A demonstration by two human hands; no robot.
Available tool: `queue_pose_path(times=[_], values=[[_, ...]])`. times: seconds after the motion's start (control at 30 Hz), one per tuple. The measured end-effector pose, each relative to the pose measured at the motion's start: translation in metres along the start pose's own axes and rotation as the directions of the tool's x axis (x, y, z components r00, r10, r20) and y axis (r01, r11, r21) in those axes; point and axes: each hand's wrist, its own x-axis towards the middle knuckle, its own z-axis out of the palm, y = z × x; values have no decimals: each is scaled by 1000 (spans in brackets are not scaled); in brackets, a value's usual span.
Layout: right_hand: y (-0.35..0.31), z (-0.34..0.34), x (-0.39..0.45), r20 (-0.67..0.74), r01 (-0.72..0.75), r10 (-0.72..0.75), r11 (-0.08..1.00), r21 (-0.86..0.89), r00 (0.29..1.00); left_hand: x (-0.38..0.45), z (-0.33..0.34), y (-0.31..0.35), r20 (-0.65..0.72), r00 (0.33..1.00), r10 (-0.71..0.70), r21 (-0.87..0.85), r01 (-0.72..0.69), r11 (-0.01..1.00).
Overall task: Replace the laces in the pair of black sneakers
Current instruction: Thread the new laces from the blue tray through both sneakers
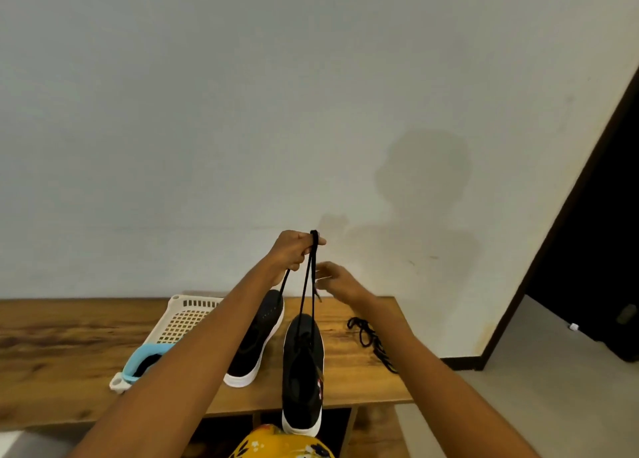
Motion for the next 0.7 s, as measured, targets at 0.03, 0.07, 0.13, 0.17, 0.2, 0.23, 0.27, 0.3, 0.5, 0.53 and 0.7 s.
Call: queue_pose_path(times=[0.03, 0.07, 0.13, 0.17, 0.2, 0.23, 0.27, 0.3, 0.5, 0.53, 0.7], values=[[1, 6, -3, -6, 37, -38, 998, -55, 999, 0, -2, -1, -17, 1000, -2, -15, 2, 1000], [0, 10, -5, -59, 67, -71, 996, -66, 996, -1, -3, -1, -28, 1000, -4, -24, 4, 1000], [-3, 13, -7, -161, 93, -94, 996, -15, 983, -2, -6, -4, -40, 999, -9, -43, 7, 999], [-5, 10, -7, -181, 104, -94, 993, 47, 979, -3, -8, -3, -41, 999, -7, -46, 5, 999], [-8, 7, -7, -186, 113, -87, 985, 133, 979, -5, -11, -2, -38, 999, -4, -32, 3, 999], [-12, 4, -7, -187, 119, -76, 966, 230, 979, -5, -14, 1, -30, 1000, -1, 0, 1, 1000], [-19, 0, -8, -201, 125, -60, 936, 330, 978, -7, -17, 4, -22, 1000, 2, 47, -1, 999], [-28, -3, -8, -237, 129, -27, 894, 429, 971, -8, -19, 8, -16, 1000, 6, 99, -5, 995], [-67, -30, 6, -370, -61, 165, 959, 276, 914, -7, -30, 32, 53, 989, 139, 374, -149, 916], [-71, -29, 7, -308, -103, 128, 990, 96, 943, -8, -29, 37, 86, 977, 195, 402, -213, 890], [-105, -23, -6, 110, 27, -17, 996, -87, 994, -8, -20, 47, 63, 923, 379, 401, -371, 838]])
